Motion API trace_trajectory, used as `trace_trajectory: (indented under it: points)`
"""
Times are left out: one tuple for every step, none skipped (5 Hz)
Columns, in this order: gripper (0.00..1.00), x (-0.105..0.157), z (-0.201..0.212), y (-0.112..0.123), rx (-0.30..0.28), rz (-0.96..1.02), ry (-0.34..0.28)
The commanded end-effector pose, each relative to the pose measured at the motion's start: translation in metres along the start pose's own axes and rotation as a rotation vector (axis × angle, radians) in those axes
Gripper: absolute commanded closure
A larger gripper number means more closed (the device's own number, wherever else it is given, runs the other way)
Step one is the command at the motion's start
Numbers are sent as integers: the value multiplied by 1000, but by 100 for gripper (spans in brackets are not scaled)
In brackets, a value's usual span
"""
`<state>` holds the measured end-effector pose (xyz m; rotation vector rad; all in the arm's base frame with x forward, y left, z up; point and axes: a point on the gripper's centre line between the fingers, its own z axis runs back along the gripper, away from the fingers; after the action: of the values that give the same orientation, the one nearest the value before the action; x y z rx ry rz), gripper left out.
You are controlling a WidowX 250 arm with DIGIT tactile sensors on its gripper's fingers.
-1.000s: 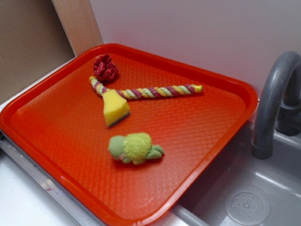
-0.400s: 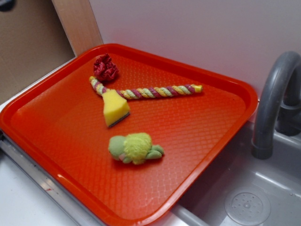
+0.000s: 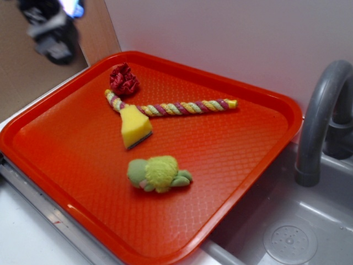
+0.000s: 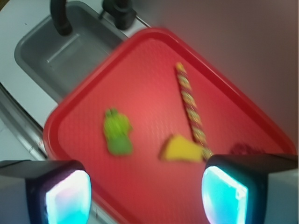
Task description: Grab the green animal.
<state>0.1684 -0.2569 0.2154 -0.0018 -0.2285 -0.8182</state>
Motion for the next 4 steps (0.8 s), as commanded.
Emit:
trace_trajectory:
  points:
    - [0, 7, -41, -27, -50, -35, 31]
    - [0, 6, -69, -32, -74, -24, 64]
    - [0, 6, -97, -39, -98, -29, 111]
    - [0, 8, -118, -51, -119, -62, 165]
